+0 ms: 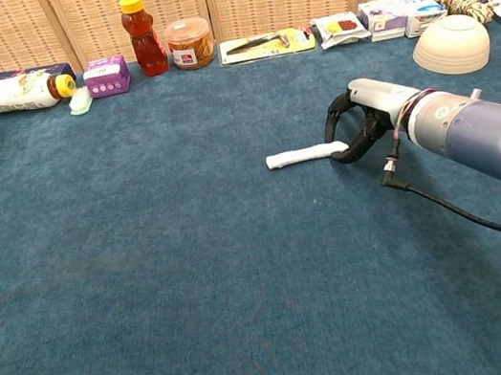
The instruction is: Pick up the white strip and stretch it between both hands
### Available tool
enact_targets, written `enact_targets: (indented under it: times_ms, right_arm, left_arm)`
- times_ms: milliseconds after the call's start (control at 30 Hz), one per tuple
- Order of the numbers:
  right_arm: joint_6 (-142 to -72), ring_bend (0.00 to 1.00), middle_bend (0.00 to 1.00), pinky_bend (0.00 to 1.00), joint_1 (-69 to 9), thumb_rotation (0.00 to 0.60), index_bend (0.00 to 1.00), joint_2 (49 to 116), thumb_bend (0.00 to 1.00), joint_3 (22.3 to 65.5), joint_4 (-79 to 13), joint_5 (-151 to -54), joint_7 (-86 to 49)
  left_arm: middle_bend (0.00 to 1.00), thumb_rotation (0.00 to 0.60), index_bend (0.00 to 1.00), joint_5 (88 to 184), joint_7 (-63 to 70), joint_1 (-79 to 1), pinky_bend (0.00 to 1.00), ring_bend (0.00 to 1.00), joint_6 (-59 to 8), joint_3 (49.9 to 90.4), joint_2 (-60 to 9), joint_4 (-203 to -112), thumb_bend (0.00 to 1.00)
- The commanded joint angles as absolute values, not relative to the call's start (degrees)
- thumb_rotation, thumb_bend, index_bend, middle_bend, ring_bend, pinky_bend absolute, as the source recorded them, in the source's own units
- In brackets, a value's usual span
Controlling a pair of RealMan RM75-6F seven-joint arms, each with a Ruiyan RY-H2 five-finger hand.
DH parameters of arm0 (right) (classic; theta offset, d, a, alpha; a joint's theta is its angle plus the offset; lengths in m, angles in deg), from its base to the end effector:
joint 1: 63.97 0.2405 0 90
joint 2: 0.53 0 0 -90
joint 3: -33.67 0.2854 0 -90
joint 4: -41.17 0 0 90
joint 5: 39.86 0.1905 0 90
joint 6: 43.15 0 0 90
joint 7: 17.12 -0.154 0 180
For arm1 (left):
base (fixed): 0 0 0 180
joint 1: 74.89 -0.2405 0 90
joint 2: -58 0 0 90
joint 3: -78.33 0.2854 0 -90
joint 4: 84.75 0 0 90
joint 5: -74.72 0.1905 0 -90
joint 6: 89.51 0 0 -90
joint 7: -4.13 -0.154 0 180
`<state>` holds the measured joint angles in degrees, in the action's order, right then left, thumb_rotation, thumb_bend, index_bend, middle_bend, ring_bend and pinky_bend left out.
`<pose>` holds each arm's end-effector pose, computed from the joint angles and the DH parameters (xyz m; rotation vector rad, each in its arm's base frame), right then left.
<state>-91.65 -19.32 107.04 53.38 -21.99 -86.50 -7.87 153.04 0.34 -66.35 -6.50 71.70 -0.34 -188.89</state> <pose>-0.1827 -0.3983 -0.0821 1.4715 -1.4848 0.9611 -0.2963 0.2194 0.2160 -1.3070 -0.9382 -0.9491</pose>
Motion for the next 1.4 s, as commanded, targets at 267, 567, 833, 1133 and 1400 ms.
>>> enact_targets:
  times_ms: [267,567,833,1133,1400]
  right_arm:
    - [-92.89,0.04,0.18,0.00,-19.67,0.600,0.57,107.16,0.51,53.87,-22.43,-86.15,-7.28]
    - [-95.66,0.05,0.18,0.00,-21.95,0.600,0.57,105.16,0.53,53.39,-26.22,-86.76,-7.10]
    - [-99.29,0.06,0.18,0.00,-24.36,0.600,0.57,102.92,0.53,52.92,-30.28,-87.10,-6.16]
    - [-103.94,0.06,0.19,0.00,-26.04,0.600,0.58,102.08,0.53,53.28,-34.19,-86.64,-3.95]
    - [-107.68,0.06,0.19,0.00,-26.88,0.600,0.58,103.24,0.53,53.87,-35.63,-85.74,-1.75]
  left_arm:
    - [0.02,0.492,0.20,153.32,0.44,-66.01,0.06,0.03,-7.16,71.83,-0.69,-188.45,0.41]
    - [0.02,0.492,0.20,153.84,-1.89,-62.43,0.06,0.03,-12.07,71.62,-1.74,-188.63,0.41]
    - [0.02,0.491,0.20,154.49,-7.06,-57.09,0.06,0.03,-17.72,70.69,-3.84,-189.52,0.41]
    - [0.01,0.388,0.20,150.93,-15.92,-48.41,0.06,0.03,-25.98,68.07,-9.32,-191.01,0.28]
    - [0.01,0.280,0.20,145.33,-24.76,-41.82,0.06,0.04,-29.28,66.43,-16.79,-190.85,0.13]
